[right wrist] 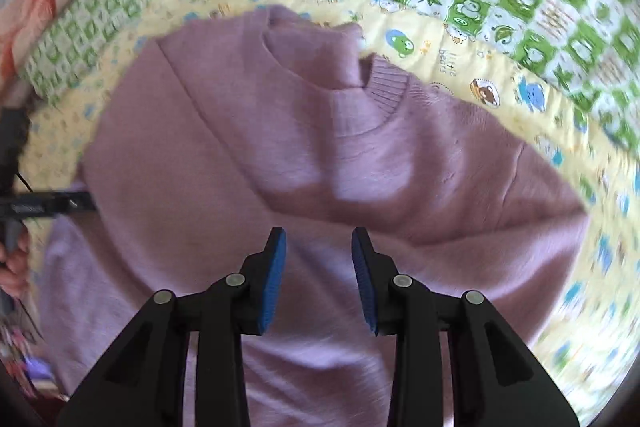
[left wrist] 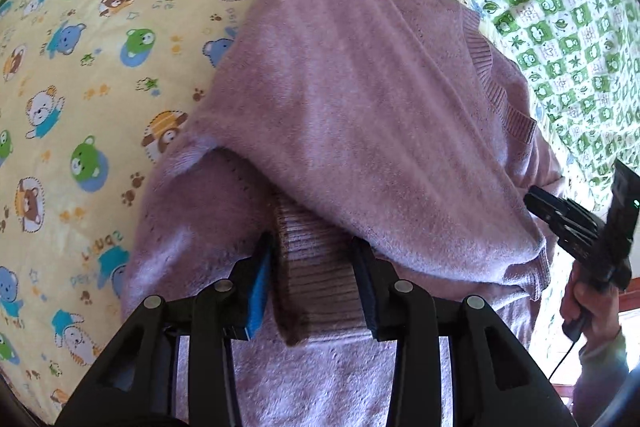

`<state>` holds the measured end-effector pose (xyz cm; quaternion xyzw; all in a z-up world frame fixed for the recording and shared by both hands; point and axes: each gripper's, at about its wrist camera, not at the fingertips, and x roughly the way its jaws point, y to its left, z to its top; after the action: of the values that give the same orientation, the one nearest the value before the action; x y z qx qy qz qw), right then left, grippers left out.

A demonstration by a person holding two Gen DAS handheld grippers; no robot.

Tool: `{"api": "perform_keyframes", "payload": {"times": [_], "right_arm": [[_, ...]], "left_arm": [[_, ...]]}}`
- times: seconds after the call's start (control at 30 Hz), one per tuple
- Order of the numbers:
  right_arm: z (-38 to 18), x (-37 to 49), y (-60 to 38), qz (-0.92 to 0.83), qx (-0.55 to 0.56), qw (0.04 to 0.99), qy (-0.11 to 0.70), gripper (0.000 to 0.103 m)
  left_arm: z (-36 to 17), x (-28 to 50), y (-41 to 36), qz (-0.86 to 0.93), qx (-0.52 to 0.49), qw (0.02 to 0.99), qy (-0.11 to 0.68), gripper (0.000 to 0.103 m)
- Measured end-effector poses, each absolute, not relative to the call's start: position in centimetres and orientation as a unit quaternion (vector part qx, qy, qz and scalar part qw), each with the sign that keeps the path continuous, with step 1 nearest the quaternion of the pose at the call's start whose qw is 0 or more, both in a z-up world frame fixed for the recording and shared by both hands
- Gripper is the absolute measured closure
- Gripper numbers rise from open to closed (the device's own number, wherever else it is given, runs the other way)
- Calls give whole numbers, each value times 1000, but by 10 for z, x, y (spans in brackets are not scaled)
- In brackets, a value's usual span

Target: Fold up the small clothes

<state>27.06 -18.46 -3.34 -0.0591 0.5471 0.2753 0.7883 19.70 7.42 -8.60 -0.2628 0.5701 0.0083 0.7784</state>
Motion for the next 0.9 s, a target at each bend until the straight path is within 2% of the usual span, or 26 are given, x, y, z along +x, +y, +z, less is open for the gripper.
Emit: {"api": "perform_keyframes", "payload": {"times": [0.1,0.13,0.17,0.23,0.27,0.3,0.33,0.5,0.6,0.67,0.73,0.77,0.83,0.87,0.9], "right_arm": [[-49,281,-180,292,-101,767,562,68],[-53,282,-177,299,-114,762,563,68],[-58,282,-172,307,-126,753,567,68],[-65,280,-166,320,-141,743,571,68],[-66,278,-164,325,-146,743,567,70],[-66,276,-163,328,-150,745,562,90],[-66,275,-162,332,-147,744,561,100],[-40,283,-176,316,-79,786,526,100],[-27,294,-193,295,-13,808,510,100],[-35,297,-195,294,9,799,525,100],[-42,292,-193,286,0,797,532,99],[-44,291,-191,282,-3,794,538,98],[-44,288,-190,266,-3,792,550,93],[-40,286,-192,257,3,794,550,89],[-38,284,-197,251,15,798,548,78]], "left_arm": [[-86,199,68,5,-254,785,564,69],[-86,200,65,2,-249,788,563,76],[-85,200,60,-2,-237,793,562,77],[-83,202,52,-8,-211,804,555,91],[-82,202,49,-11,-201,810,551,93],[-80,202,46,-10,-188,818,544,95],[-76,203,43,-12,-178,825,536,97],[-38,203,54,-15,-179,870,459,97],[-52,217,64,-5,-180,857,483,97],[-70,222,70,-6,-188,838,512,94],[-80,220,78,8,-199,825,529,84],[-79,216,83,4,-219,822,525,83],[-77,210,92,13,-246,815,525,56],[-76,208,99,19,-265,813,519,55],[-76,207,103,22,-273,813,514,55]]}}
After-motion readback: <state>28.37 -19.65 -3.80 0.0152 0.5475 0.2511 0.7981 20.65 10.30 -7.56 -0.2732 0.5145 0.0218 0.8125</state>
